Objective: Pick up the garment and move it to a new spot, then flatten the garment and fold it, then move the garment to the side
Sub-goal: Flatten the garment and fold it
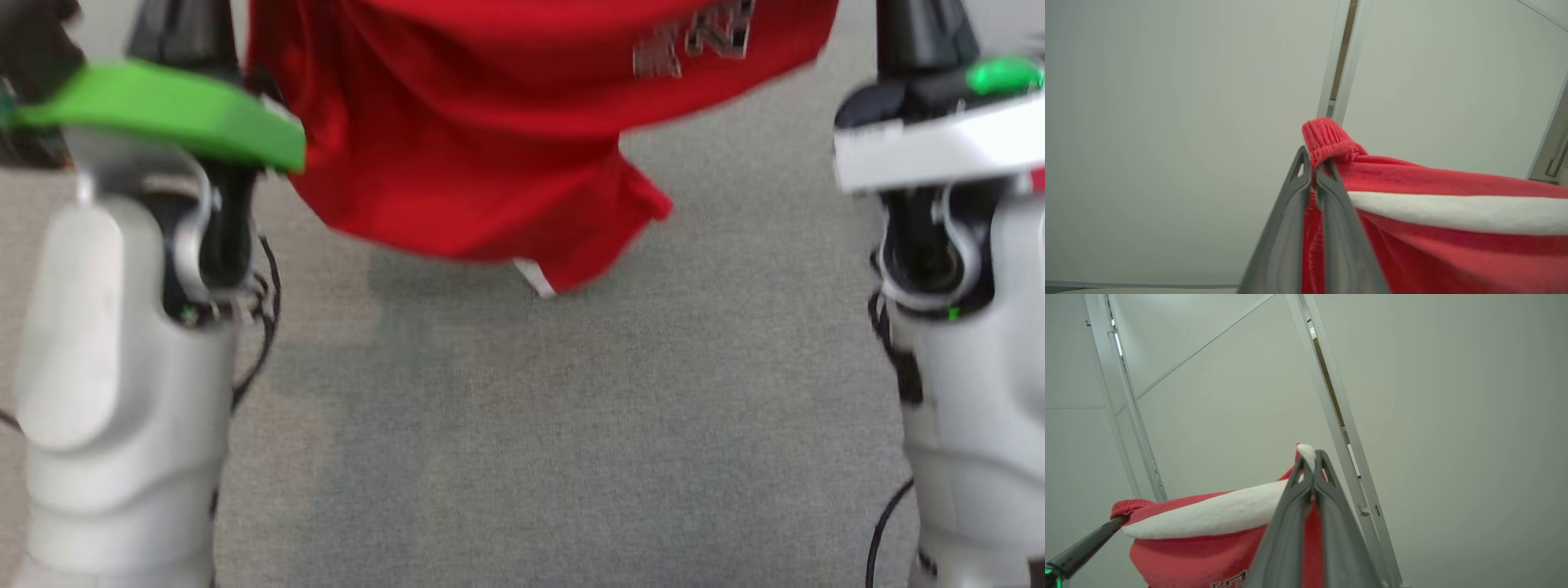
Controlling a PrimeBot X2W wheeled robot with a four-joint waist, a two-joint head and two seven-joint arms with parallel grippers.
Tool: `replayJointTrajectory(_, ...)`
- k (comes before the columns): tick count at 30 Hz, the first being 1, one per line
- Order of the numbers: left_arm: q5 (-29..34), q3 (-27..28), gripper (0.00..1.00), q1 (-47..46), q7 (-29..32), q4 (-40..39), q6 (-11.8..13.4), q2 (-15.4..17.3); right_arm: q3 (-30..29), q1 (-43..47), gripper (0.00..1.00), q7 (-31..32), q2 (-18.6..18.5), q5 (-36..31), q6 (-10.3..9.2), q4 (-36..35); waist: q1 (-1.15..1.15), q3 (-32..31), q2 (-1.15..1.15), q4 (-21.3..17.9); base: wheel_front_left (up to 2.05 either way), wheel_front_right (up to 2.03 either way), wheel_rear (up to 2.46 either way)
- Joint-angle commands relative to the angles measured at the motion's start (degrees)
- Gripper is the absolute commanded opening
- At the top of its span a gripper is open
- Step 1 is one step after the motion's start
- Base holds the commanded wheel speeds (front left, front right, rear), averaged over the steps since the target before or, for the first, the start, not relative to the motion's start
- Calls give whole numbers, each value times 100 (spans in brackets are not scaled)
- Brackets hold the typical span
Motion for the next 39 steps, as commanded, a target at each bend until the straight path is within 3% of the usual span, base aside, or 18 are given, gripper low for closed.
replayJointTrajectory(1,-53,51,0,-394,52,195,-50,29,6,-374,0,7,-35,57,0,191,0,882,0,-163,0,0,0)
replayJointTrajectory(6,-133,207,0,-1957,147,1408,-178,164,98,-2083,0,-202,-131,-53,0,1447,0,1651,0,-311,0,0,0)
replayJointTrajectory(12,35,325,0,-3553,-620,2880,-306,163,74,-3852,0,-944,-212,-341,-5,3169,0,2158,0,-346,0,0,0)
replayJointTrajectory(16,-153,486,0,-4030,-1182,3682,-350,6,190,-4376,0,-1266,-223,-480,-6,3958,0,2319,0,-323,0,0,0)
replayJointTrajectory(22,-269,383,0,-3778,-1835,4815,-749,-235,417,-4046,0,-1425,-197,-464,-5,4878,0,2371,0,-192,0,0,0)
replayJointTrajectory(27,-345,315,0,-3179,-2031,5424,-943,-367,673,-3348,0,-1433,-287,-385,-5,5001,0,2249,0,-94,0,0,0)
replayJointTrajectory(39,165,146,0,-1273,-2063,5218,-1128,-262,1744,-2013,0,-1430,-936,-106,-9,5275,0,1481,0,115,0,0,0)
